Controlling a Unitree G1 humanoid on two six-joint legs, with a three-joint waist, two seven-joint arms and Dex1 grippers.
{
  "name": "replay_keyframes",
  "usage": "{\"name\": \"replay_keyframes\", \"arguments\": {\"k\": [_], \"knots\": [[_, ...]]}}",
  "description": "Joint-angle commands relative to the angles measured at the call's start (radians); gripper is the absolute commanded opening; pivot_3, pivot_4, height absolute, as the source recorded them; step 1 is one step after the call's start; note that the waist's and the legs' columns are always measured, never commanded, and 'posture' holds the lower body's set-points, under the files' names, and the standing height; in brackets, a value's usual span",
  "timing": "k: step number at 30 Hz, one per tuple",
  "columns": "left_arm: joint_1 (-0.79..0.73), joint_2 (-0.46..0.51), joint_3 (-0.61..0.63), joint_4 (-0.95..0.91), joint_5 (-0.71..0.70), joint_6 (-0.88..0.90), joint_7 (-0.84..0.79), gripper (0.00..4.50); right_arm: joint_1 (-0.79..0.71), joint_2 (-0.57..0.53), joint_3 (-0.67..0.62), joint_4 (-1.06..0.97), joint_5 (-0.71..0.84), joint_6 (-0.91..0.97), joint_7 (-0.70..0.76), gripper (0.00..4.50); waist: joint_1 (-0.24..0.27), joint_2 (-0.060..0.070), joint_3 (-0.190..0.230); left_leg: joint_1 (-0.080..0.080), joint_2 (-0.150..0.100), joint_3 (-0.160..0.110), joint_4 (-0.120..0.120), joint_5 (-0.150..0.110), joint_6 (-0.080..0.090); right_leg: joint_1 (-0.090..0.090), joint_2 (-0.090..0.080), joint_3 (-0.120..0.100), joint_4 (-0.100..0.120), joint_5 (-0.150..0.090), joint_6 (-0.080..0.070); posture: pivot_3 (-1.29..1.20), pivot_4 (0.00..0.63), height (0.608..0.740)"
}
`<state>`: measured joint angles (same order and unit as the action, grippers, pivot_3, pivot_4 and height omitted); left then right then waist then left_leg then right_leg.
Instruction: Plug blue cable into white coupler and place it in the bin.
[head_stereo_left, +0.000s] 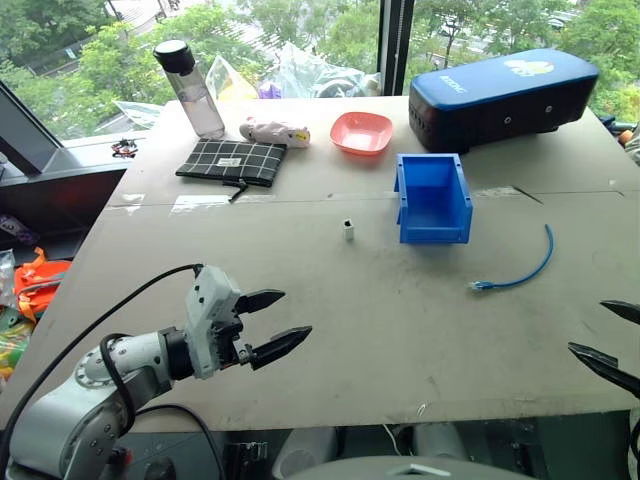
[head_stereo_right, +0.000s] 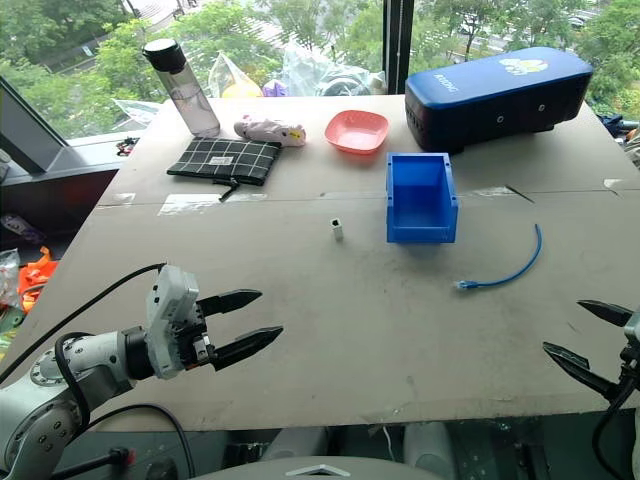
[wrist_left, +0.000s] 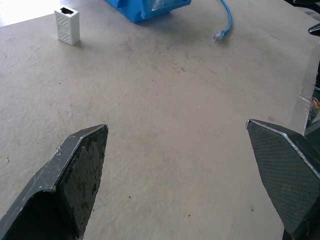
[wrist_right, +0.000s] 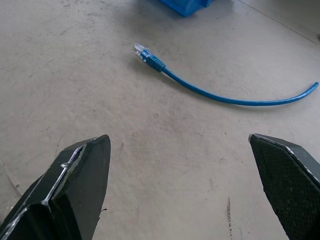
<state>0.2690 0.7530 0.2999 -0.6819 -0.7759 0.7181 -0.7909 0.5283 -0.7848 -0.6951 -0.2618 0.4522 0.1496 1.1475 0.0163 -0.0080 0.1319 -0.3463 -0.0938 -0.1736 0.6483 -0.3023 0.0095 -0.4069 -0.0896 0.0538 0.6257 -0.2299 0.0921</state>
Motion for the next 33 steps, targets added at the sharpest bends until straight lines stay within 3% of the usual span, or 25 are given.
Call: {"name": "replay_keyframes", "arguments": {"k": [1, 8, 13, 21, 25, 31, 33], "knots": [[0.005, 0.009, -0.009, -0.025, 0.017, -0.044, -0.021, 4.5, -0.045, -0.016, 0.033, 0.004, -0.008, -0.018, -0.006, 4.48, 0.0, 0.0, 0.0, 0.0, 0.0, 0.0, 0.0, 0.0, 0.0, 0.0, 0.0, 0.0, 0.0, 0.0, 0.0, 0.0, 0.15, 0.737], [-0.003, 0.039, -0.119, -0.122, 0.055, -0.105, -0.081, 4.5, -0.284, -0.123, 0.282, -0.004, -0.026, 0.093, 0.002, 4.48, -0.003, 0.001, 0.004, 0.002, 0.001, 0.002, 0.001, 0.0, 0.0, 0.002, 0.001, 0.002, 0.0, 0.0, 0.0, 0.0, 0.15, 0.737], [-0.066, 0.057, -0.135, -0.164, 0.024, -0.077, -0.045, 4.5, -0.489, -0.224, 0.52, 0.036, -0.154, 0.193, -0.011, 4.48, 0.004, 0.0, 0.005, 0.0, 0.001, 0.001, 0.0, 0.001, -0.003, 0.002, 0.0, -0.002, -0.001, 0.0, 0.0, 0.0, 0.15, 0.737], [0.002, 0.068, -0.103, -0.314, -0.034, -0.046, 0.032, 4.5, -0.85, -0.202, 0.807, 0.274, -0.269, 0.217, 0.106, 4.48, -0.006, -0.002, 0.008, 0.0, 0.002, 0.002, 0.0, 0.001, -0.003, 0.002, 0.0, -0.001, -0.003, 0.0, 0.0, 0.0, 0.15, 0.737], [0.063, 0.103, -0.091, -0.365, -0.058, -0.09, 0.077, 4.5, -0.977, -0.155, 0.911, 0.429, -0.334, 0.177, 0.163, 3.29, -0.002, -0.003, 0.008, 0.0, 0.002, 0.003, 0.0, 0.001, -0.004, 0.002, 0.001, -0.001, -0.003, 0.0, 0.0, 0.0, 0.15, 0.737], [0.224, 0.194, -0.09, -0.365, -0.065, -0.269, 0.137, 4.5, -1.035, -0.105, 0.948, 0.495, -0.349, 0.148, 0.209, 0.34, -0.003, -0.003, 0.008, 0.001, 0.002, 0.003, 0.0, 0.001, -0.004, 0.002, 0.0, -0.001, -0.003, 0.0, -0.001, 0.0, 0.15, 0.737], [0.275, 0.214, -0.103, -0.365, -0.059, -0.332, 0.169, 4.5, -1.02, -0.103, 0.945, 0.458, -0.342, 0.155, 0.22, 0.08, -0.003, -0.003, 0.008, 0.001, 0.004, 0.003, -0.001, 0.0, -0.005, 0.002, 0.001, -0.001, -0.003, 0.0, -0.001, 0.0, 0.15, 0.737]]}}
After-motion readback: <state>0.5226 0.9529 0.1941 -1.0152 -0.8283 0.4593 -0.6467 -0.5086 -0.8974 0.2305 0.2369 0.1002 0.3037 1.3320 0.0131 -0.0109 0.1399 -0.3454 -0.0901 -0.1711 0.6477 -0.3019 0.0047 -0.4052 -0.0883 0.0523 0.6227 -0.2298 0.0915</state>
